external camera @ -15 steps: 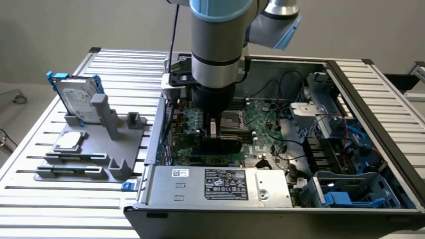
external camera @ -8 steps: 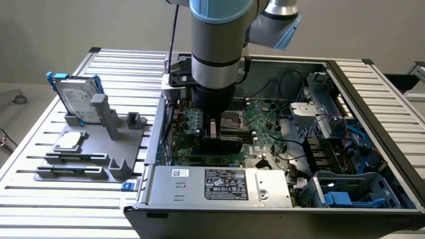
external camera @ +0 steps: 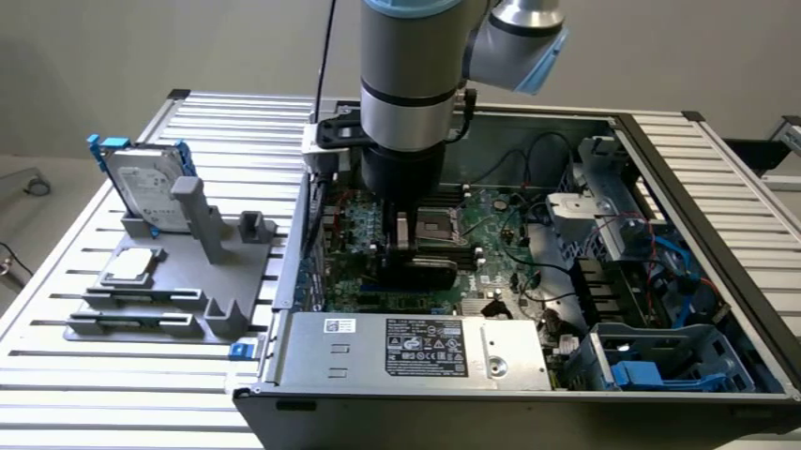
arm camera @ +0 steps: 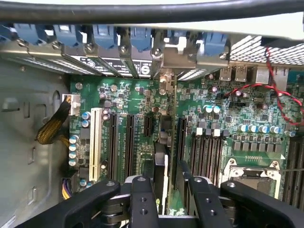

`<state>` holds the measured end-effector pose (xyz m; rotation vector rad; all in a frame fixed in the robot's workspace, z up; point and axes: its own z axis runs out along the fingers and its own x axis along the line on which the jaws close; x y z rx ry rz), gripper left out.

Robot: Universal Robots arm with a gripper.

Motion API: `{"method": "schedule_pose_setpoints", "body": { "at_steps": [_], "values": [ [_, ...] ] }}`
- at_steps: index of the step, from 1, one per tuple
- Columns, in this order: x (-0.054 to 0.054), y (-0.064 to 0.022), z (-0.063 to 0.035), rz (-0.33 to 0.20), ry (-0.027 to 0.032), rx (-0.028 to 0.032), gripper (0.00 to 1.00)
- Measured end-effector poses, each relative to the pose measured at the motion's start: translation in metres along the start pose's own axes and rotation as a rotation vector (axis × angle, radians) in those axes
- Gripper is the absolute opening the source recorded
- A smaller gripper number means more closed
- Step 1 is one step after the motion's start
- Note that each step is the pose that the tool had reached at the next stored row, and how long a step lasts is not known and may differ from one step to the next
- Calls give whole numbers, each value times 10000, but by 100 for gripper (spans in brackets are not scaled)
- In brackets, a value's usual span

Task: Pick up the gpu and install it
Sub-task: 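Insert the gpu into the slot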

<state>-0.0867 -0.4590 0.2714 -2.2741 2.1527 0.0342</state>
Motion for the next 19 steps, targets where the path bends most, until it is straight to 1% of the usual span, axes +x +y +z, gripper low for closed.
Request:
{"method": "schedule_pose_setpoints", "body": {
  "at_steps": [3,5,8,11,14,19],
  "values": [
    [-2,1,-101,1,0,-2,33],
    [-3,1,-127,0,0,-3,33],
    [-3,1,-126,0,-7,-2,31],
    [-3,1,-127,0,-17,-2,13],
    [-3,1,-124,-1,-32,-1,11],
    [-2,1,-78,-6,-96,5,11]
  ]
}}
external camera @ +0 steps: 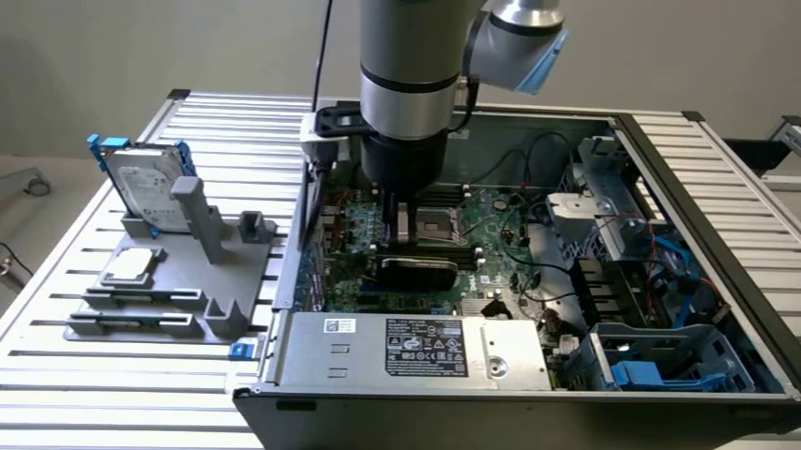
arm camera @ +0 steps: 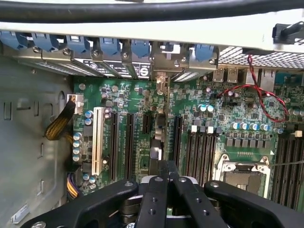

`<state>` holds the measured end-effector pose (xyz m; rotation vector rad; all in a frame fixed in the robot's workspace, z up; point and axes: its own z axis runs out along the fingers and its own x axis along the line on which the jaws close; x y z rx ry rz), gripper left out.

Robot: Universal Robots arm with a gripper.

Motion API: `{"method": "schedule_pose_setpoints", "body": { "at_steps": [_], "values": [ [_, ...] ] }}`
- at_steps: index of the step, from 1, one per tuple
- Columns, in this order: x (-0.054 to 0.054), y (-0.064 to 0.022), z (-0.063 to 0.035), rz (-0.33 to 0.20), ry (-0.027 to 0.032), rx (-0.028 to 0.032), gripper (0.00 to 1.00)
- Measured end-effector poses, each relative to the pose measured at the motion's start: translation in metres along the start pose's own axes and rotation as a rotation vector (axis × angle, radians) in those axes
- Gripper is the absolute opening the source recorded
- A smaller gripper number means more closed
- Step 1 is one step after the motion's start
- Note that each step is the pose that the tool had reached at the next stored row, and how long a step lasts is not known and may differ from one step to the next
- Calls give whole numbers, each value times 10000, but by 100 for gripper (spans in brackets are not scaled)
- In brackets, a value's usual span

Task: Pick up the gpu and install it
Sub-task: 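Insert the gpu into the slot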

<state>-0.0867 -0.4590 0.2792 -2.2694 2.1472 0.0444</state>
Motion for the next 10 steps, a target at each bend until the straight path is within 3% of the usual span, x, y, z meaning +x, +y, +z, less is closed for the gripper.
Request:
{"method": "schedule_pose_setpoints", "body": {
  "at_steps": [5,10],
  "values": [
    [2,-1,71,-3,-62,21,11],
    [4,-1,107,-4,-59,25,11]
  ]
}}
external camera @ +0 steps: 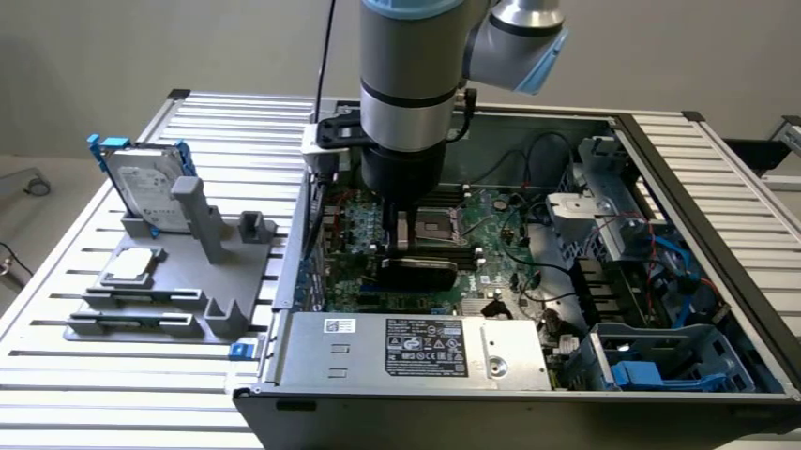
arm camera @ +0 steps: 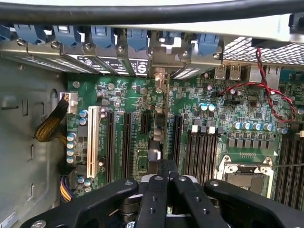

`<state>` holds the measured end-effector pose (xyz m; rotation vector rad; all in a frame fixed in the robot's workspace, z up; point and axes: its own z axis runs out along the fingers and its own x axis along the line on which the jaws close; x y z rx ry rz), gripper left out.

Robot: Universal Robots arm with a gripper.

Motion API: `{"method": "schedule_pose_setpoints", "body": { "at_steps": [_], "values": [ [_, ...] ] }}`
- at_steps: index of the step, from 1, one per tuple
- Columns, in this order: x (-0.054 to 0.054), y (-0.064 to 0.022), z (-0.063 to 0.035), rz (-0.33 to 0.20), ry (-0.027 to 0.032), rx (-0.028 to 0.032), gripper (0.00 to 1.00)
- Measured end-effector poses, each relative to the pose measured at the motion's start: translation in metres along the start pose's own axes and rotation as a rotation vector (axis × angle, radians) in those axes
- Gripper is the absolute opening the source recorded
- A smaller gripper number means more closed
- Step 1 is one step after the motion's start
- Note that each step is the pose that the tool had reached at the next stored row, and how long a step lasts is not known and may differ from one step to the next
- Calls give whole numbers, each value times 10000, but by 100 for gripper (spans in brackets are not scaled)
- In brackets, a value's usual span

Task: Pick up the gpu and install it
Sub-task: 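Insert the gpu into the slot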

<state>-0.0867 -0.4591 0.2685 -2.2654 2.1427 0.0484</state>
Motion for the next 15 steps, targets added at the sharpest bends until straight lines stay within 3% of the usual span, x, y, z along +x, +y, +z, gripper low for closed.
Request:
{"method": "schedule_pose_setpoints", "body": {
  "at_steps": [11,13,15],
  "values": [
    [1,1,50,0,-4,12,11],
    [-3,0,18,1,-33,31,11],
    [-4,1,-62,0,-9,15,11]
  ]
}}
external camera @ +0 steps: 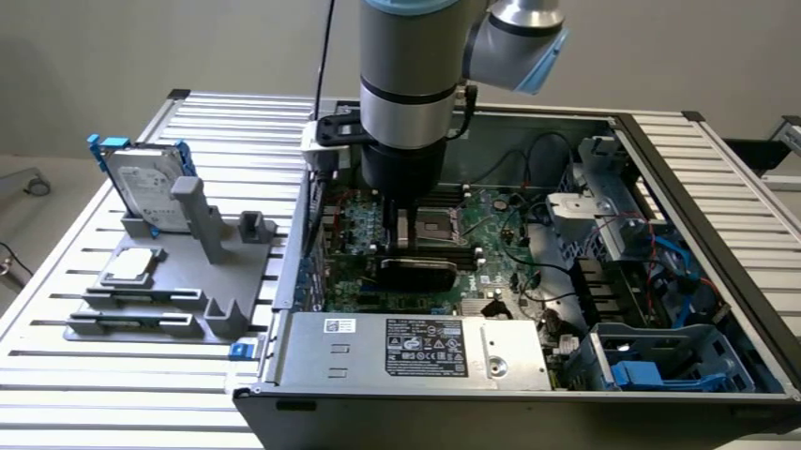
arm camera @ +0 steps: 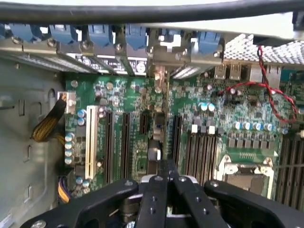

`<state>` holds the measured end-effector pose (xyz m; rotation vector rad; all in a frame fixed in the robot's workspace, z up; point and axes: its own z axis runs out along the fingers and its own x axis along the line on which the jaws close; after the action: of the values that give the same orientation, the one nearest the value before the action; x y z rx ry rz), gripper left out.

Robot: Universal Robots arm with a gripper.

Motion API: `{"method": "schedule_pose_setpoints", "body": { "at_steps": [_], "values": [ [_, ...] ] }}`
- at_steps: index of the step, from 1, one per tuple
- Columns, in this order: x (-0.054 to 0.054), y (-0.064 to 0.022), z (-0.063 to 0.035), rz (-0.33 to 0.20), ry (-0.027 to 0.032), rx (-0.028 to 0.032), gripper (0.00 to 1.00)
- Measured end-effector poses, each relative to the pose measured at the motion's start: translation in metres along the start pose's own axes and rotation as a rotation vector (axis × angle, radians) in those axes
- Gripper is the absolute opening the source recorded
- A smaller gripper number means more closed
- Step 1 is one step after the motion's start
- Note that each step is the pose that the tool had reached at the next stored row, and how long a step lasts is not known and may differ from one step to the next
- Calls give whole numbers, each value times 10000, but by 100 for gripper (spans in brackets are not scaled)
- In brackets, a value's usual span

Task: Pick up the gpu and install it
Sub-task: 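Insert the gpu into the slot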

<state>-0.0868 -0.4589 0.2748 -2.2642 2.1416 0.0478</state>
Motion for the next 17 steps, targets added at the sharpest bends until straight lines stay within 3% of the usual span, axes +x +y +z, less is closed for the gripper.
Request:
{"method": "schedule_pose_setpoints", "body": {
  "at_steps": [4,17],
  "values": [
    [-1,27,-49,-1,3,-2,11],
    [0,295,-116,0,3,-2,11]
  ]
}}
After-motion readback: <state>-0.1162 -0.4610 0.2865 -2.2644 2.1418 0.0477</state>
